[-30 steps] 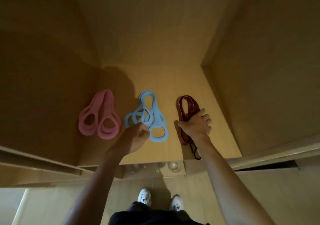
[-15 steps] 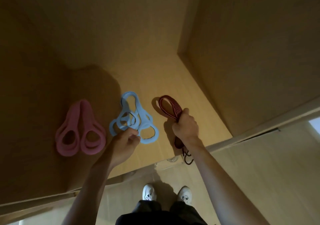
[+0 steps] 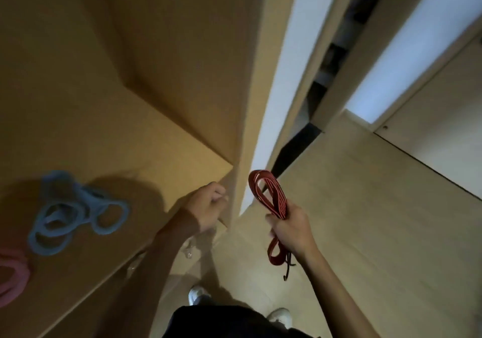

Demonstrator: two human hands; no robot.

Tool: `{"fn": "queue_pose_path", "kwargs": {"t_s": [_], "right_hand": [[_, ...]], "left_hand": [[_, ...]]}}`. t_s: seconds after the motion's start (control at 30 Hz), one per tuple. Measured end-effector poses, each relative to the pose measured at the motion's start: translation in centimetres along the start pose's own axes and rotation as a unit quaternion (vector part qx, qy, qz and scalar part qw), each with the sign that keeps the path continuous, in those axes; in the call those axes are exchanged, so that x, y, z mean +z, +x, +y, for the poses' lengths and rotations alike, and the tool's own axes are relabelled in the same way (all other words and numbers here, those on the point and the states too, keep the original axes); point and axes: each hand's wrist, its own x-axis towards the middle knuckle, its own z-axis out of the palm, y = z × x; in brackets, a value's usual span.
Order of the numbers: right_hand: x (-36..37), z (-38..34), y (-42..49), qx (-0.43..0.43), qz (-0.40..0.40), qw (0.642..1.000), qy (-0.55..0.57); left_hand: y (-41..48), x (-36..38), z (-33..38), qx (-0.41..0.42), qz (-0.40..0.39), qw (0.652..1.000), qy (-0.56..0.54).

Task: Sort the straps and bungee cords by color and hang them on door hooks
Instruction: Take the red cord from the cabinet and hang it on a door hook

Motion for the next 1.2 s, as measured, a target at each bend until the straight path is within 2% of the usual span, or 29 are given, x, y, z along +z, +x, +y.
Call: {"fn": "queue_pose_path", "kwargs": {"t_s": [0.17,0.33,0.47,0.67,0.83,0.97,1.2], "right_hand": [[-9.0,9.7,-3.0,0.078,0.113,0.991,0.001],[-16.4,18.1,-5.9,0.152,0.181,0.971,0.030],[-20.9,23.1,-6.7,0.203,0.216,0.954,0.048],[-27.2,25.8,-3.0,0.239,0.241,0.937,0.088],[-33.0,27.0,2.9,0.252,0.259,0.926,0.104],[-38.0,27.1,8.1,0.269,0.276,0.916,0.111],[-46.7,27.1,14.6,0.300,0.288,0.902,0.117]], "left_hand": [[0.7,10.3,6.5,0.075,-0.128,0.986,0.079],[-0.4,19.1,10.7,0.078,-0.206,0.967,0.127],[-0.8,24.5,12.8,0.081,-0.269,0.937,0.207],[1.7,29.5,14.7,0.064,-0.289,0.932,0.211],[7.9,33.5,18.2,0.062,-0.281,0.928,0.238],[15.1,37.4,23.3,0.071,-0.289,0.925,0.237],[24.1,45.2,36.3,0.114,-0.321,0.910,0.234]]}}
